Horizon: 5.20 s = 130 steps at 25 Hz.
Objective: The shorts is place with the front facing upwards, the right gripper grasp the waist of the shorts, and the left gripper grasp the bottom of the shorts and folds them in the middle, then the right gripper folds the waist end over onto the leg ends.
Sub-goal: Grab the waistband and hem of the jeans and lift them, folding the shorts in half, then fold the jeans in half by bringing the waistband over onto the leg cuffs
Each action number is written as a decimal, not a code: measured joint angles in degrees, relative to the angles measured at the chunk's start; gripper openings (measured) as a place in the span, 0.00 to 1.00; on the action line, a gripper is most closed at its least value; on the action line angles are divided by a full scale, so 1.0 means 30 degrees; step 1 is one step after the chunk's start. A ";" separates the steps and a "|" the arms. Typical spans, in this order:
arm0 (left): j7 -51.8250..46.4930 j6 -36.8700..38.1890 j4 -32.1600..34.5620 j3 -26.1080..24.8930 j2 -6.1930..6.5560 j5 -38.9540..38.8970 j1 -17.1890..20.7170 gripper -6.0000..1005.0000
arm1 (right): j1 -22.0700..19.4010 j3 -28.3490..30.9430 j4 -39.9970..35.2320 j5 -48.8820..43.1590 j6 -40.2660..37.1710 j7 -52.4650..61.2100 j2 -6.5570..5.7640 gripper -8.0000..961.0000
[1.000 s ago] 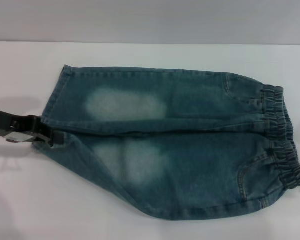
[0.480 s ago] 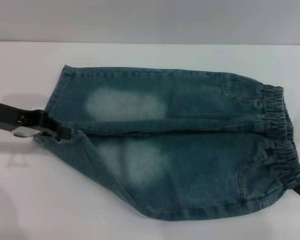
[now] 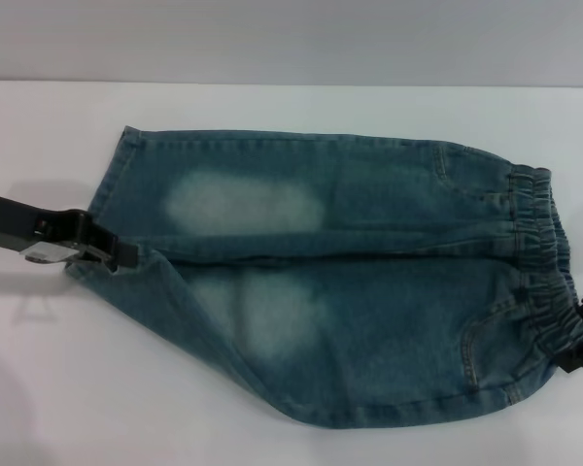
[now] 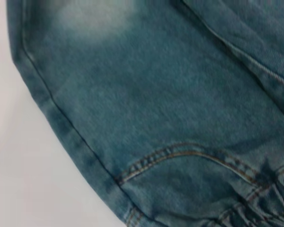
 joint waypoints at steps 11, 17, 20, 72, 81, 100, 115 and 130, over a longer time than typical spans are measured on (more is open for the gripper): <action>-0.0013 -0.0053 0.0001 -0.0118 0.0155 0.0000 -0.0152 0.09 | -0.0277 0.0119 0.0424 0.0111 0.0346 -0.0923 -0.0201 0.61; -0.0014 -0.0053 0.0001 -0.0215 0.0182 -0.0004 -0.0199 0.10 | -0.0605 0.0174 0.0755 0.0145 0.0757 -0.1228 -0.0372 0.33; -0.0014 -0.0007 -0.0061 -0.0667 0.0183 -0.0009 -0.0275 0.10 | -0.0702 0.0261 0.0939 0.0340 0.0784 -0.1424 -0.0444 0.21; 0.3196 -0.8460 -0.0265 -0.5158 -0.1108 -0.2098 -0.0047 0.13 | -0.4417 0.5934 0.7092 1.6216 0.9089 -1.0097 0.0379 0.05; 0.5064 -1.0960 -0.0209 -0.4127 -0.2400 -0.2238 -0.0586 0.13 | -0.3864 0.5929 0.7688 1.7659 1.1599 -1.1327 0.0995 0.06; 0.7385 -1.6343 -0.1409 -0.2461 -0.3629 -0.3604 -0.1243 0.14 | -0.2679 0.5818 0.9832 1.9096 1.6972 -1.2120 0.1268 0.08; 0.9546 -1.7299 -0.1788 -0.2404 -0.3689 -0.5686 -0.0915 0.31 | -0.3172 0.5846 0.9967 2.0864 1.6927 -1.2406 0.1376 0.45; 1.8948 -1.1068 -0.2736 -0.2418 -0.3758 -1.5227 0.1132 0.61 | -0.4924 0.4679 0.3951 1.8011 0.9284 -0.0775 -0.0228 0.48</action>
